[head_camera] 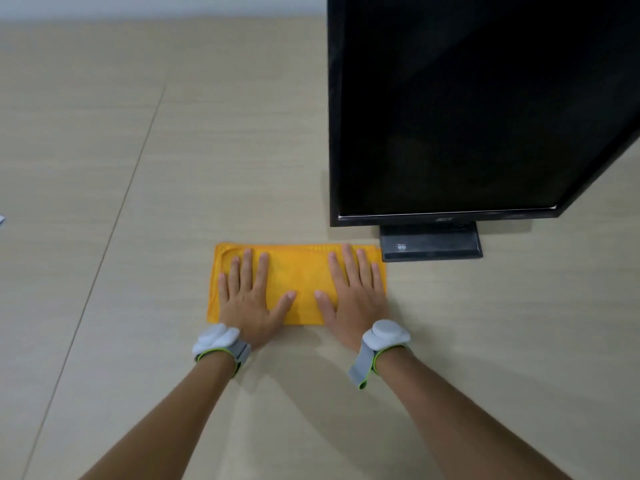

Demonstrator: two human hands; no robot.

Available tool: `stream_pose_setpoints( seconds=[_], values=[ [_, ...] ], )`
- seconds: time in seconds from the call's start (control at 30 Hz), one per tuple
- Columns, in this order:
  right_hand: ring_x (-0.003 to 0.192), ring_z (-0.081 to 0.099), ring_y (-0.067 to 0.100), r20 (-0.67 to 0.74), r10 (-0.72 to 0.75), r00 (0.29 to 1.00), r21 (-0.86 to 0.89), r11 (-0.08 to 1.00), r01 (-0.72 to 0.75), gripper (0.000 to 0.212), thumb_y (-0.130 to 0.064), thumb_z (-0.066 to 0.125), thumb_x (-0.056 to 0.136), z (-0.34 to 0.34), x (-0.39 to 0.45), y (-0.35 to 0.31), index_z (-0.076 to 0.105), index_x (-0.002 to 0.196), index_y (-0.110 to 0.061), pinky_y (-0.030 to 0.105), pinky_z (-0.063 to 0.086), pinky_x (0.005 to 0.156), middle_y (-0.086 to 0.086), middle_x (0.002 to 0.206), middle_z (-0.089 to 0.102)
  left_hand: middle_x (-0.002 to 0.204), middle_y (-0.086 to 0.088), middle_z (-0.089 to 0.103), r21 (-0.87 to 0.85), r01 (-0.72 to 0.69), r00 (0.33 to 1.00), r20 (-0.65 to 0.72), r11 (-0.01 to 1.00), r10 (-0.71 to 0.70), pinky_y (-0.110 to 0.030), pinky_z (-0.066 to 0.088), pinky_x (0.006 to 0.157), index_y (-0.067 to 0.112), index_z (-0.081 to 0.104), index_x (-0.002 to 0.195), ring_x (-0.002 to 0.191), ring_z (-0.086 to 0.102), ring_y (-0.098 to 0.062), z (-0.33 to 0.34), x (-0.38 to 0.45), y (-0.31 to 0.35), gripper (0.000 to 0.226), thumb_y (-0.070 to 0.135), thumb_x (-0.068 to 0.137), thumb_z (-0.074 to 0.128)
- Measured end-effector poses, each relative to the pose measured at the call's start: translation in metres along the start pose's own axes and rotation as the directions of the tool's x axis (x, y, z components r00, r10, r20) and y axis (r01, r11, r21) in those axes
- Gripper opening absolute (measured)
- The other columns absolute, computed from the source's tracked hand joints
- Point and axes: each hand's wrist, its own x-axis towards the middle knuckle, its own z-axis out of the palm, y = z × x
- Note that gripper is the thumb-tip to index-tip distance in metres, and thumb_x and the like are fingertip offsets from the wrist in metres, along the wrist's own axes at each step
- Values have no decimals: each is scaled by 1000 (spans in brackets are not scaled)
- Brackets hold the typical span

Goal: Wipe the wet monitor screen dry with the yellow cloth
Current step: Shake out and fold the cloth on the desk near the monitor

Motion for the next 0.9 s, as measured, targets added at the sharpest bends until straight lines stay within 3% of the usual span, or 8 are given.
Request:
stream_pose_setpoints(
  seconds=[0.1, 0.43, 0.73, 0.9],
  values=[
    [154, 2, 26, 18, -11, 1000, 5, 1000, 11, 74, -60, 33, 96, 3, -39, 3, 18, 159, -24, 50, 10, 123, 2, 168, 6, 164, -5, 8, -11, 10, 1000, 19, 1000, -10, -52, 5, 120, 24, 16, 156, 151, 7, -28, 2, -41, 5, 100, 85, 77, 10],
    [154, 6, 27, 28, -149, 988, 24, 989, 148, 75, -60, 38, 97, -6, -180, 58, 17, 159, -22, 50, 14, 120, 2, 168, 8, 165, -4, 4, -8, 33, 998, 50, 999, -33, -51, 4, 119, 22, 11, 157, 151, 0, -26, 42, -185, 51, 92, 77, 84, 25],
    [148, 30, 28, 4, -166, 986, -54, 985, 166, 77, -64, 50, 87, -34, -265, 150, 42, 150, -20, 48, 26, 112, 4, 161, 31, 160, -12, 26, -46, 90, 989, 122, 995, -84, -55, 19, 114, 13, 35, 149, 146, 26, -34, 74, -258, 155, 97, 78, 78, 29],
    [146, 29, 25, -18, -132, 991, -43, 990, 131, 77, -64, 51, 83, -55, -277, 202, 48, 147, -21, 48, 28, 110, 3, 157, 39, 159, -14, 28, -37, 55, 985, 163, 998, -48, -55, 19, 114, 12, 37, 148, 145, 27, -36, 86, -259, 212, 98, 79, 76, 31]
  ],
)
